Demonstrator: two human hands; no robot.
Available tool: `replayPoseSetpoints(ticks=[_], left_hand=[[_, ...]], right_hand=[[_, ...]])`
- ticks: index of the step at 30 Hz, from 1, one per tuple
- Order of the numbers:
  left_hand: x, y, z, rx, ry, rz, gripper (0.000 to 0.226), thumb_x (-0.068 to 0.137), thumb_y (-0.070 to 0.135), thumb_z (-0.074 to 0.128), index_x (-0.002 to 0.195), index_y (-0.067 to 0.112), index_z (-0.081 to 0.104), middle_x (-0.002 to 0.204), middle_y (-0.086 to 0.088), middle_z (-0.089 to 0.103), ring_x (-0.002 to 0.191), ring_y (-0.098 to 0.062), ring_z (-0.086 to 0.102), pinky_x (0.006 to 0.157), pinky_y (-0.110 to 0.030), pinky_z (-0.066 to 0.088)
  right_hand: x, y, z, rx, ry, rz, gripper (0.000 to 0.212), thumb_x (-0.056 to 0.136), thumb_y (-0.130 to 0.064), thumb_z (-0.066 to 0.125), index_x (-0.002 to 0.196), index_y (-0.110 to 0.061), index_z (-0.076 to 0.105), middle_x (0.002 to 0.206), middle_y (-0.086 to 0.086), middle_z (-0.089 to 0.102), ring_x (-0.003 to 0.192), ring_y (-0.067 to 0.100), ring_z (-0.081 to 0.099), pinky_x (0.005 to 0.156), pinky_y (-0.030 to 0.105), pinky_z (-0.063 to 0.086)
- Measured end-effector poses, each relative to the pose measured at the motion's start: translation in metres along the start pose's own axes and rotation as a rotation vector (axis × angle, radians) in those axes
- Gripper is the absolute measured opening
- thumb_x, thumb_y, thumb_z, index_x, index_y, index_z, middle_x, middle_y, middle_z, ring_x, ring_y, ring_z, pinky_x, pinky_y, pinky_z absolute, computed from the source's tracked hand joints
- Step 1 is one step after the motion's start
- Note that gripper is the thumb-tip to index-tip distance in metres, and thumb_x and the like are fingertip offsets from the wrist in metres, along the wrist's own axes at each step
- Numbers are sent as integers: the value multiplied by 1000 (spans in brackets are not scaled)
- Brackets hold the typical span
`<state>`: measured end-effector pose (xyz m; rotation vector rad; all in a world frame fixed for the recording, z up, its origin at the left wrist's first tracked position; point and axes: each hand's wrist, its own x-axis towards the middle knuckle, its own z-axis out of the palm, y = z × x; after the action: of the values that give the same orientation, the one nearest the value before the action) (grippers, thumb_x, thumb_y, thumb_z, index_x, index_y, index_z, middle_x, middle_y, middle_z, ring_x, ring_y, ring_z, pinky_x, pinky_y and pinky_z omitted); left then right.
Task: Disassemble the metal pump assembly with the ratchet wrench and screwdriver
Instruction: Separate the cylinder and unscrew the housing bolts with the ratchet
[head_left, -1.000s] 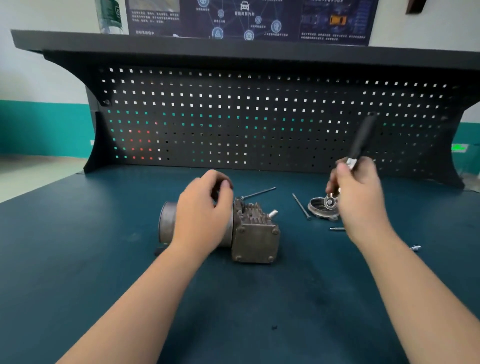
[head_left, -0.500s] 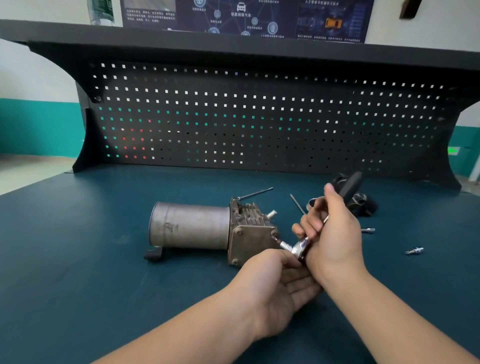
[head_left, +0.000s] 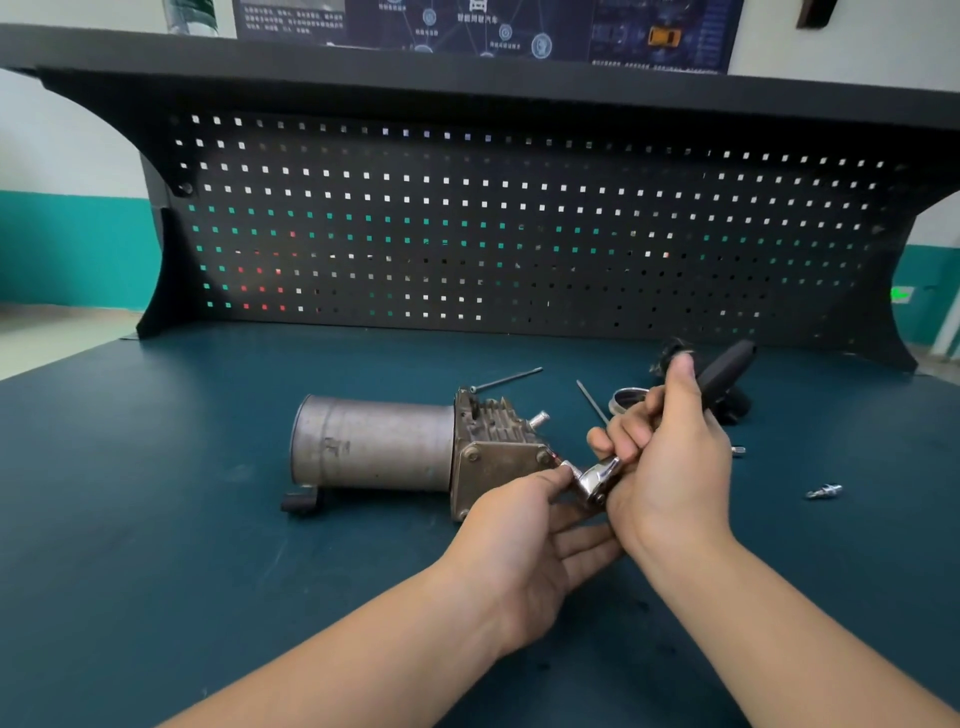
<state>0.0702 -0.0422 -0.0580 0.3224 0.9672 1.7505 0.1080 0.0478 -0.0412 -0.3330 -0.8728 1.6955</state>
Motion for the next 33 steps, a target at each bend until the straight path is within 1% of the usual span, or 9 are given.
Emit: replayPoseSetpoints(ticks=[6, 10, 13, 15, 19, 23, 26, 30, 33], left_hand=[[0, -1, -2, 46, 37, 12, 26, 98, 16, 46, 89, 3, 66, 87, -15, 74, 70, -23, 72, 62, -31, 60], [0, -1, -3, 61, 59, 6, 26, 99, 16, 46, 98, 0, 66, 90, -15, 73, 72, -23, 72, 63, -32, 60], [-1, -1, -3, 61, 77, 2, 25, 98, 16, 46, 101, -1, 64, 91, -16, 73, 75, -25, 71, 63, -32, 60], [-1, 0, -2, 60, 86, 10, 25, 98, 15, 45, 99, -2, 64, 86, -15, 73, 71, -24, 70, 60, -31, 59], [-4, 6, -1, 8, 117, 35, 23, 96, 10, 43, 106, 1, 62, 62, -10, 67, 46, -19, 64, 44, -24, 52], [-7, 12, -2, -12, 143, -18, 19, 95, 10, 44, 85, 5, 59, 47, -6, 59, 33, -16, 55, 37, -20, 47], [-8, 17, -2, -8, 136, -77, 17, 94, 15, 51, 84, 5, 60, 49, -8, 60, 35, -18, 57, 38, -22, 48], [-5, 21, -6, 53, 105, -111, 20, 91, 14, 57, 77, 2, 63, 52, -8, 62, 41, -19, 62, 40, -25, 51], [-1, 26, -11, 83, 83, -138, 21, 91, 12, 56, 76, 2, 67, 61, -11, 67, 49, -21, 67, 44, -30, 55]], right_hand=[[-2, 0, 0, -31, 13, 10, 37, 97, -40, 49, 72, -15, 38, 47, -6, 23, 39, 11, 23, 39, 21, 31], [-5, 3, 0, -41, -3, -7, 35, 97, -40, 49, 73, -15, 45, 49, -5, 24, 41, 11, 24, 39, 22, 33], [-8, 5, -2, -58, -38, -60, 35, 97, -39, 49, 73, -15, 44, 48, -6, 27, 42, 10, 28, 41, 23, 37], [-12, 9, -3, -98, -91, -133, 33, 97, -39, 48, 74, -16, 40, 49, -7, 32, 44, 10, 33, 47, 23, 42], [-24, 18, -1, -222, -239, -333, 14, 94, -34, 42, 84, -24, 44, 58, -12, 45, 58, 9, 45, 68, 28, 45], [-29, 21, -1, -400, -270, -470, 8, 95, -33, 40, 94, -26, 44, 67, -19, 50, 63, -3, 48, 66, 9, 41], [-28, 19, 0, -569, -177, -505, 8, 95, -39, 38, 93, -33, 43, 70, -24, 53, 66, -8, 52, 60, 3, 37], [-29, 13, 0, -805, -185, -491, 12, 95, -51, 34, 91, -42, 40, 75, -20, 56, 68, -1, 54, 59, 13, 40], [-29, 6, 1, -936, -313, -489, 25, 92, -56, 37, 93, -32, 42, 72, -11, 54, 70, 9, 56, 64, 31, 45]])
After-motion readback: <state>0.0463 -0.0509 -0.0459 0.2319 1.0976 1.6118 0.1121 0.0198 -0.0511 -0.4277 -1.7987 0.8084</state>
